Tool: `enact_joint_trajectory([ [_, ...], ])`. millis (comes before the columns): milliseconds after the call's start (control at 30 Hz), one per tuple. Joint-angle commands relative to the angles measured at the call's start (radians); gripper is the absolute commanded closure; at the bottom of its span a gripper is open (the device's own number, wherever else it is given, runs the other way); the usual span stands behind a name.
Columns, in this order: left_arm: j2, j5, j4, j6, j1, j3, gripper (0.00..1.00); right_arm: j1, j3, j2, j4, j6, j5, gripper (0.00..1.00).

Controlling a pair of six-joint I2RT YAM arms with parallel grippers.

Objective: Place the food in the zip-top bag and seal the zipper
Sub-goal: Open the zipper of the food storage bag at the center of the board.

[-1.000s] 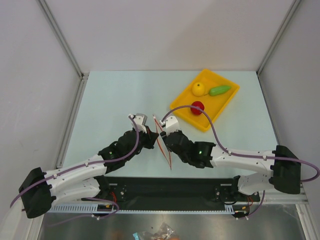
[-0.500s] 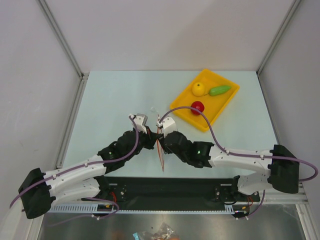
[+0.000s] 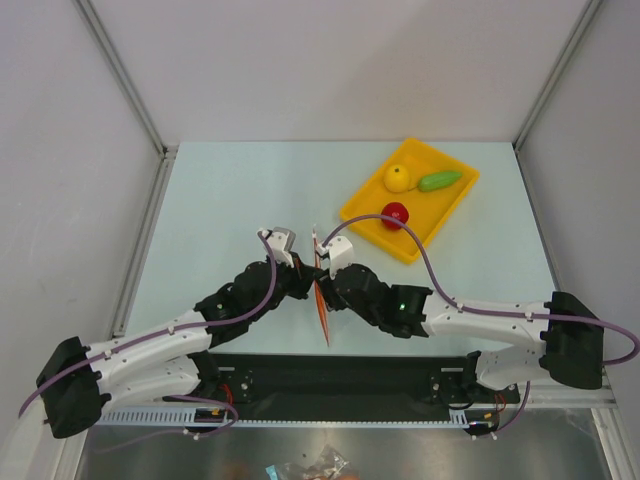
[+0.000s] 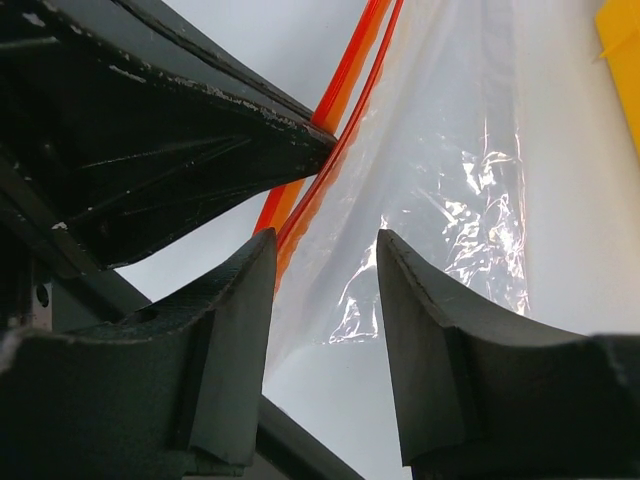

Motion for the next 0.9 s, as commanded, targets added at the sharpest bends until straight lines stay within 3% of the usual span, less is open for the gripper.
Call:
enact_joint_trajectory([
  [0, -0.024, 0.016, 0.034, 0.011, -0.007, 0.03, 1.0, -0.007, 0.016, -0.015, 0.035, 0.011, 0.007, 0.51],
  [333, -0.024, 0.026, 0.045, 0.002, -0.005, 0.027, 1.0, -0.011, 0.013, 0.024, 0.063, 0.027, 0.019, 0.52],
  [733, -0.036, 0.003, 0.055, -0.012, -0.007, 0.008, 1.0, 0.007, -0.043, -0.027, 0.17, 0.037, 0.016, 0.42],
  [867, -0.041, 0.003, 0.055, -0.012, -0.005, 0.008, 1.0, -0.001, -0.037, -0.019, 0.136, 0.059, 0.065, 0.48],
])
